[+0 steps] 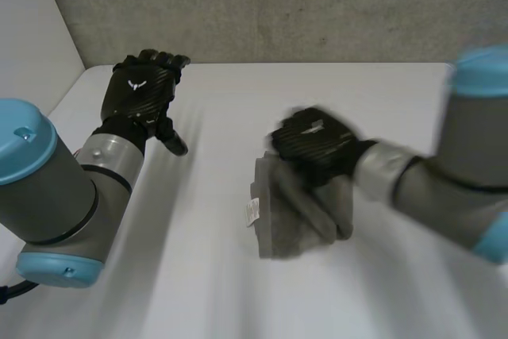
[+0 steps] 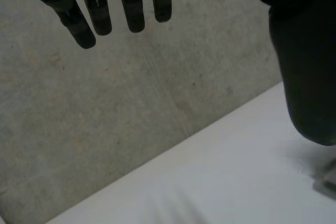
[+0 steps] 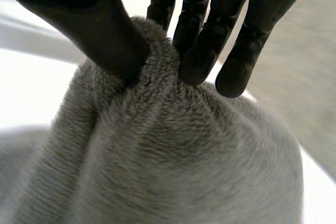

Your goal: Fold the towel.

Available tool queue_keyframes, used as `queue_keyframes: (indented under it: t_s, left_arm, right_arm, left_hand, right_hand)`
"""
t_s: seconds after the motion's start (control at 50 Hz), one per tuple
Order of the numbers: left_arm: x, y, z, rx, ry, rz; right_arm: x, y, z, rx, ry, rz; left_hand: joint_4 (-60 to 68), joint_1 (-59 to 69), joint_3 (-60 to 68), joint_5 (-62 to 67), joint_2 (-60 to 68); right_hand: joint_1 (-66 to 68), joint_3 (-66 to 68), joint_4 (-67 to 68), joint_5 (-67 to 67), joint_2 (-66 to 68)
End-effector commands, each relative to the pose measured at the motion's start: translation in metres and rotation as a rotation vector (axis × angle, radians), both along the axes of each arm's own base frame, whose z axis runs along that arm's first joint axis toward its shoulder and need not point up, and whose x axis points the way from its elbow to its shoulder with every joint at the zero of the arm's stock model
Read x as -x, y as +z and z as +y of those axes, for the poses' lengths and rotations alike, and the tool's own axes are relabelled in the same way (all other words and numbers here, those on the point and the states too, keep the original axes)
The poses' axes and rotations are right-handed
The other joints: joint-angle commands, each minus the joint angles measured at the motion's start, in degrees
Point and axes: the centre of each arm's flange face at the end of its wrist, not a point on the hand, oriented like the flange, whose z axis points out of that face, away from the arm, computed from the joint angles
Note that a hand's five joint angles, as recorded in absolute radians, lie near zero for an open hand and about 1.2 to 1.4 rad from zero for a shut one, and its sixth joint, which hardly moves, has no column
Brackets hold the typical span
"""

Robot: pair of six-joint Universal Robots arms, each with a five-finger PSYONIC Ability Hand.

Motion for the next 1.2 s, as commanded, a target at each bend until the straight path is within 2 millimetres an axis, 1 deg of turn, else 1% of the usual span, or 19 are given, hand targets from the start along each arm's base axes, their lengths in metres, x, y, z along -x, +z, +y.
queue_keyframes:
  t_s: [0.02, 0.12, 0.16, 0.3, 0.44, 0.54, 0.66, 0.72, 0.74, 0.76, 0.78, 0.8, 0.84, 0.9, 0.94, 0.96, 1.0, 1.1, 1.2]
  left_arm:
    - [0.01, 0.006, 0.003, -0.023, -0.03, 0.057]
    - [0.02, 0.0, 0.005, -0.053, -0.057, 0.058]
    - [0.035, -0.007, 0.014, -0.074, -0.103, 0.047]
    - [0.056, -0.035, 0.024, -0.151, -0.158, -0.001]
    - [0.064, -0.083, 0.039, -0.281, -0.189, -0.069]
    - [0.064, -0.123, 0.05, -0.406, -0.193, -0.115]
    - [0.063, -0.13, 0.051, -0.428, -0.19, -0.125]
    - [0.064, -0.112, 0.048, -0.392, -0.191, -0.1]
    - [0.064, -0.112, 0.048, -0.391, -0.191, -0.1]
    - [0.063, -0.093, 0.046, -0.358, -0.19, -0.076]
    - [0.062, -0.071, 0.045, -0.318, -0.189, -0.046]
    - [0.062, -0.071, 0.045, -0.318, -0.189, -0.045]
    - [0.06, -0.024, 0.044, -0.227, -0.191, 0.02]
    - [0.055, -0.003, 0.04, -0.191, -0.179, 0.046]
    - [0.038, 0.041, 0.034, -0.119, -0.12, 0.103]
    - [0.038, 0.041, 0.034, -0.119, -0.12, 0.103]
    - [0.019, 0.075, 0.032, -0.075, -0.042, 0.159]
    - [-0.001, 0.096, 0.028, -0.086, 0.06, 0.181]
    - [-0.011, 0.093, 0.028, -0.153, 0.095, 0.139]
  right_arm:
    - [-0.032, -0.027, 0.034, -0.041, 0.029, 0.054]
    - [-0.016, -0.003, 0.009, 0.017, -0.171, -0.031]
    - [0.007, 0.015, -0.008, 0.026, -0.279, -0.113]
    - [0.032, 0.016, -0.025, 0.006, -0.368, -0.187]
    - [0.039, -0.018, -0.022, -0.065, -0.377, -0.122]
    - [0.035, -0.083, -0.027, -0.152, -0.364, -0.004]
    - [0.037, -0.098, -0.031, -0.149, -0.37, 0.048]
    - [0.036, -0.089, -0.034, -0.122, -0.369, 0.038]
    - [0.036, -0.071, -0.034, -0.087, -0.373, 0.009]
    - [0.037, -0.045, -0.034, -0.039, -0.377, -0.035]
    - [0.037, -0.045, -0.034, -0.039, -0.377, -0.035]
    - [0.038, -0.022, -0.033, 0.012, -0.38, -0.073]
    - [0.04, 0.0, -0.031, 0.059, -0.388, -0.117]
    - [0.044, 0.039, -0.033, 0.119, -0.439, -0.218]
    - [0.047, 0.057, -0.035, 0.141, -0.479, -0.274]
    - [0.051, 0.075, -0.036, 0.158, -0.517, -0.325]
    - [0.055, 0.089, -0.035, 0.171, -0.553, -0.355]
    - [0.067, 0.102, -0.035, 0.153, -0.648, -0.35]
    - [0.074, 0.101, -0.038, 0.154, -0.691, -0.334]
  left_hand:
    - [-4.92, -4.35, -3.56, -12.11, -4.31]
    - [-4.92, -4.35, -3.56, -12.11, -4.31]
    - [-4.92, -4.35, -3.56, -12.11, -4.31]
    - [-4.76, -4.18, -3.39, -11.94, -4.14]
    - [-4.92, -4.35, -3.56, -12.11, -4.31]
    - [-4.92, -4.35, -3.56, -12.11, -4.31]
    - [-4.92, -4.35, -3.56, -12.11, -4.31]
    - [-5.09, -4.52, -3.72, -12.28, -4.47]
    - [-5.09, -4.52, -3.72, -12.28, -4.47]
    - [-5.09, -4.52, -3.72, -12.28, -4.47]
    - [-5.09, -4.52, -3.72, -12.28, -4.47]
    - [-5.09, -4.52, -3.72, -12.28, -4.47]
    - [-5.09, -4.52, -3.72, -12.28, -4.47]
    - [-5.09, -4.52, -3.72, -12.28, -4.47]
    - [-5.09, -4.52, -3.72, -12.28, -4.47]
    - [-5.09, -4.52, -3.72, -12.28, -4.47]
    - [-5.09, -4.52, -3.72, -12.28, -4.47]
    - [-5.09, -4.52, -3.72, -12.28, -4.47]
    - [-5.09, -4.52, -3.72, -12.28, -4.47]
  right_hand:
    - [-62.89, -63.49, -63.56, -63.19, -62.71]
    - [-62.89, -63.49, -63.56, -63.19, -62.71]
    - [-62.89, -63.49, -63.56, -63.19, -62.71]
    - [-62.89, -63.49, -63.56, -63.19, -62.71]
    - [-62.89, -63.49, -63.56, -63.19, -62.71]
    - [-62.89, -63.49, -63.56, -63.19, -62.71]
    - [-62.89, -63.49, -63.56, -63.19, -62.71]
    - [-62.89, -63.49, -63.56, -63.19, -62.71]
    - [-62.89, -63.49, -63.56, -63.19, -62.71]
    - [-62.89, -63.49, -63.56, -63.19, -62.71]
    - [-62.89, -63.49, -63.56, -63.19, -62.71]
    - [-62.89, -63.49, -63.56, -63.19, -62.71]
    - [-62.89, -63.49, -63.56, -63.19, -62.71]
    - [-62.89, -63.49, -63.56, -63.19, -62.71]
    - [-62.89, -63.49, -63.56, -63.19, -62.71]
    - [-62.89, -63.49, -63.56, -63.19, -62.71]
    - [-62.89, -63.49, -63.56, -63.19, -62.71]
    - [-62.89, -63.49, -63.56, -63.19, -62.71]
    - [-62.89, -63.49, -63.56, -63.19, -62.71]
